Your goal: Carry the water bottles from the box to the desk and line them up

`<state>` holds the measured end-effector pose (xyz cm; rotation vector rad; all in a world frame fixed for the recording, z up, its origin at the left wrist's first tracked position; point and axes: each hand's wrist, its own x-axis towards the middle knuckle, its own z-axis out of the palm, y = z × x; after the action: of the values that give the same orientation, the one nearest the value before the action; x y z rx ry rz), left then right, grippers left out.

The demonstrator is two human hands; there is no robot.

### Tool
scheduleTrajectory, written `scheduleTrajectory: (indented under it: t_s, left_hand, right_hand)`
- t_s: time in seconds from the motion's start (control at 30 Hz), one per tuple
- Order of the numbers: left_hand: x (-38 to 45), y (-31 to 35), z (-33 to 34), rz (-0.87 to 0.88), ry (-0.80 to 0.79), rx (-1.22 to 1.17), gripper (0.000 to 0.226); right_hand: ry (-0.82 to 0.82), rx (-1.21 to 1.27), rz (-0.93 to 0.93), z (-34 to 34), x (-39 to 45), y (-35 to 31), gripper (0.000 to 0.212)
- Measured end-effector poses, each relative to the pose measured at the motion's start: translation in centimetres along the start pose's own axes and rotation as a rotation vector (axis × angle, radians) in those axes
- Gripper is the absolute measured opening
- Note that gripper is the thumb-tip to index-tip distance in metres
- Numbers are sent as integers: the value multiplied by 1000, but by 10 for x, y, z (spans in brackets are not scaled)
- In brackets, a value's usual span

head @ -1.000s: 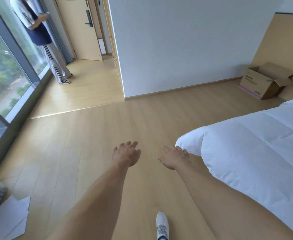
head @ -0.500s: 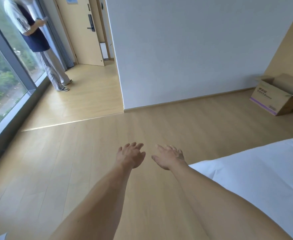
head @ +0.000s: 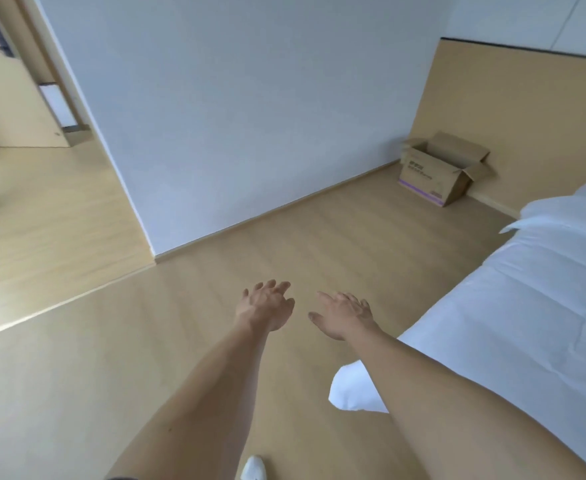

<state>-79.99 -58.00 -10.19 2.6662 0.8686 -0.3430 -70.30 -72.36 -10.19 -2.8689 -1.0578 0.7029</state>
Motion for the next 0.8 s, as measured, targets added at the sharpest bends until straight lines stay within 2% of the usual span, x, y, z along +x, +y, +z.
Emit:
scheduleTrajectory:
  t_s: [0.2, 0.4, 0.63, 0.8]
  left_hand:
    - [97, -13, -48, 144, -21, 56, 55]
    - [167, -7, -60, 257, -74, 116, 56]
    - [250, 10, -70, 330, -85, 168, 57]
    - [328, 18, -94, 306, -101, 204, 56]
  right_hand:
    - [36, 53, 134, -37, 66, -21, 64]
    - [25, 105, 262, -57, 113, -16, 67]
    - [32, 141, 330, -79, 193, 7, 68]
    - [20, 187, 326, -104, 277, 22, 68]
